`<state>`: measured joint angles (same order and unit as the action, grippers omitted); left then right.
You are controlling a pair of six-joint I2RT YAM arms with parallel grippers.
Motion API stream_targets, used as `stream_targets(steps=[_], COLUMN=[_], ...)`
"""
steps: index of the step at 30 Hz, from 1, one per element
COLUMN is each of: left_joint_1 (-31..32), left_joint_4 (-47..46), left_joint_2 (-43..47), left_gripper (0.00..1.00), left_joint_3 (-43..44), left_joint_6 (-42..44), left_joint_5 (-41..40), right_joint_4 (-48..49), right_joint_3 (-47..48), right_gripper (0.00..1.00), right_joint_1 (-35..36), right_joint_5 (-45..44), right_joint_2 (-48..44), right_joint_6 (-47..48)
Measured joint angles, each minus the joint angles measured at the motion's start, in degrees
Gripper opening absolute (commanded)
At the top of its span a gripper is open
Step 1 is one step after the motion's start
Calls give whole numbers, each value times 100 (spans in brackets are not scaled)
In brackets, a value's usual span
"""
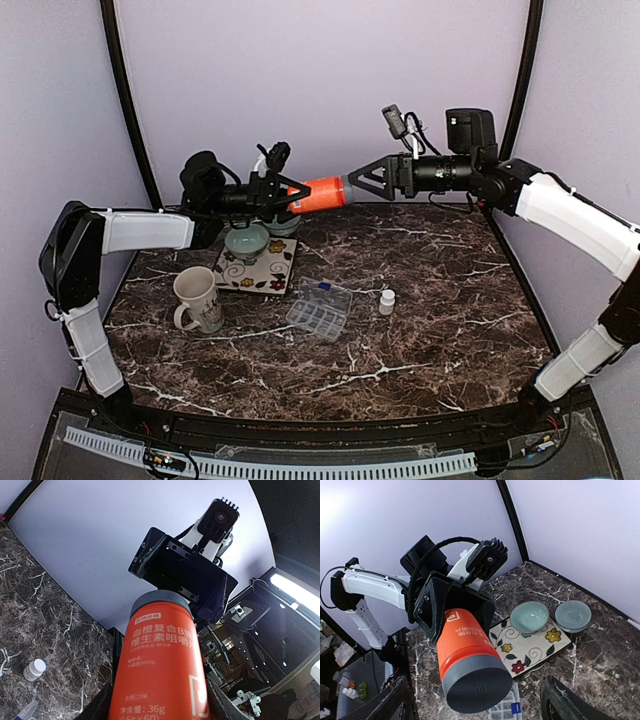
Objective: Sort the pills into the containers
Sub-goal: Unscrew the lid of the pill bottle.
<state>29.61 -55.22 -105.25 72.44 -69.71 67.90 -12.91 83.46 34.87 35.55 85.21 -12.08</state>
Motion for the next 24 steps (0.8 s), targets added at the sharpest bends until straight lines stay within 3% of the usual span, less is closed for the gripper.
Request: stream_targets(steps=[12,24], left_joint_1=[2,33], left_joint_4=[1198,2579], left_joint_2=[356,503], left_gripper=[5,5], left_joint_3=[-4,201], left_joint_6=[1432,2811], left_joint_5=[-260,-555], right_joint_4=[754,970], right_joint_3=[-184,-184], right_gripper=[83,79], right_joint_1=[-424,-424], right_joint_5=[1078,1609], right_joint_2=[417,822], right_joint_6=[-2393,-3416])
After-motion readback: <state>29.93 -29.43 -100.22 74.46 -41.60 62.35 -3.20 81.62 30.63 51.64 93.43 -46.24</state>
